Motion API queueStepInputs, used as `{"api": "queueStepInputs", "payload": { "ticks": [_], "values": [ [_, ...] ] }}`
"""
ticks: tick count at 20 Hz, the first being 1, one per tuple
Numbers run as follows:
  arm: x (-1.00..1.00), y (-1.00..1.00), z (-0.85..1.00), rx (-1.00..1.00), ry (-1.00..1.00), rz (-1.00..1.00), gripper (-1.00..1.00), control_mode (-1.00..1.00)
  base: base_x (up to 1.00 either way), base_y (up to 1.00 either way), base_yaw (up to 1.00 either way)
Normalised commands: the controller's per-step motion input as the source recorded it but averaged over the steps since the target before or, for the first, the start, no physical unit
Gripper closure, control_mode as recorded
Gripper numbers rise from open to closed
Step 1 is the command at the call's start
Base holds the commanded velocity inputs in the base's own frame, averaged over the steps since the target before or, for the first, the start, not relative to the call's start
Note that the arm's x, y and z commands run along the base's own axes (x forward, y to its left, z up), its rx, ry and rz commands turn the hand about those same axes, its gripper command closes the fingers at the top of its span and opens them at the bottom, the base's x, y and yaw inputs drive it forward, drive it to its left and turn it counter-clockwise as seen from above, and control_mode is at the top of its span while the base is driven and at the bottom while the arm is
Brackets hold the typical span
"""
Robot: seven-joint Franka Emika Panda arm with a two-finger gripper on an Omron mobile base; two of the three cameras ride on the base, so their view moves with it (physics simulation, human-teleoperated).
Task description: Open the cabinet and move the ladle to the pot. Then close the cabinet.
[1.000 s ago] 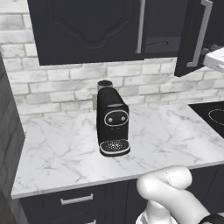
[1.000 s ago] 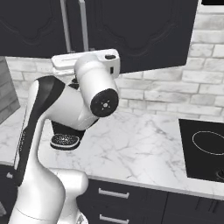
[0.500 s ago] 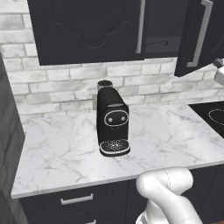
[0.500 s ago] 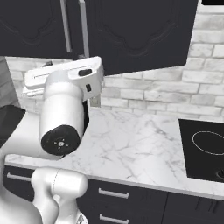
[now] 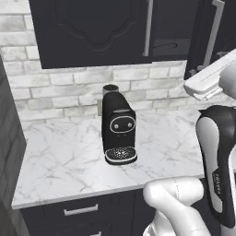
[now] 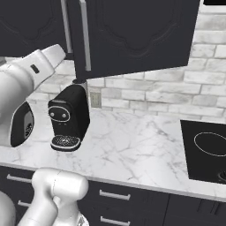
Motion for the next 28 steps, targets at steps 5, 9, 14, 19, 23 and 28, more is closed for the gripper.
{"api": "queueStepInputs", "payload": {
  "ticks": [5, 9, 14, 19, 23, 28],
  "values": [
    [0.7, 0.2, -0.04, -0.27, 0.29, -0.27, -1.0, -1.0, 0.0, 0.0, 0.0],
    [0.83, 0.06, -0.15, -0.25, 0.28, -0.28, -1.0, -1.0, 0.0, 0.0, 0.0],
    [0.77, 0.0, -0.19, -0.2, 0.27, -0.26, -1.0, -1.0, 0.0, 0.0, 0.0],
    [0.77, 0.0, -0.27, -0.19, 0.18, -0.19, -1.0, -1.0, 0.0, 0.0, 0.0],
    [0.69, -0.03, -0.29, -0.15, 0.12, -0.18, -1.0, -1.0, 0.0, 0.0, 0.0],
    [0.56, -0.21, -0.11, -0.08, 0.12, -0.14, -1.0, -1.0, 0.0, 0.0, 0.0]
  ]
}}
